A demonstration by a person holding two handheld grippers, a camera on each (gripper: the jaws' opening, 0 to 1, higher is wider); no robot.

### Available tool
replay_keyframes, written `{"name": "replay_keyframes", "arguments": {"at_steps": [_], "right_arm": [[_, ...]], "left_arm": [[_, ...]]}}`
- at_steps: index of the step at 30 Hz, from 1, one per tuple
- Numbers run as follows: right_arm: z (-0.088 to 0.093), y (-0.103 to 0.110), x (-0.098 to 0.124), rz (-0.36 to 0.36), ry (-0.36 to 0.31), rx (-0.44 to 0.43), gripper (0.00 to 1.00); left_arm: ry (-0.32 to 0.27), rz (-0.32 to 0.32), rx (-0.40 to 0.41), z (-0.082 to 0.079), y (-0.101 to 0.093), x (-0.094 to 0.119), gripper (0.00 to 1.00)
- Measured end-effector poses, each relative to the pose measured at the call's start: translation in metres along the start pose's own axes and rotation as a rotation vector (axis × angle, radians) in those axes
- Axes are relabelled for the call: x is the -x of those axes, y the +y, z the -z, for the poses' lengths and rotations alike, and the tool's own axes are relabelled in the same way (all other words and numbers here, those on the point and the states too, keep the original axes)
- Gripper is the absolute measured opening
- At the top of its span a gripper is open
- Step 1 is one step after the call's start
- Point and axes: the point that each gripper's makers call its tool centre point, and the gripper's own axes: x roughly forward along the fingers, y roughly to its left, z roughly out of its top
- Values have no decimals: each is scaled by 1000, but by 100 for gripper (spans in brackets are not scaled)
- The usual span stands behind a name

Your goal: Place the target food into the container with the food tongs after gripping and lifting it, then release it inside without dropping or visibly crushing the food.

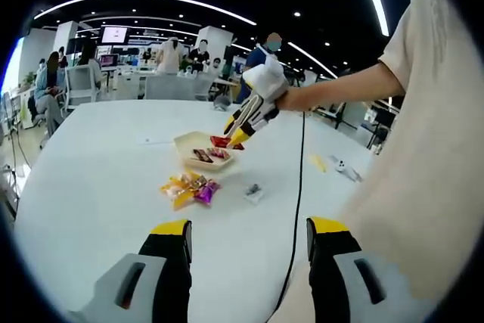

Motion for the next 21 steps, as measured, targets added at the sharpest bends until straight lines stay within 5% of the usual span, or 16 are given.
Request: {"name": "replay_keyframes", "arguments": {"at_steps": [21], "right_arm": [[-11, -22, 8, 38, -2, 37, 24]], "left_arm": [[-10, -10, -2, -1, 1, 4, 61]]}}
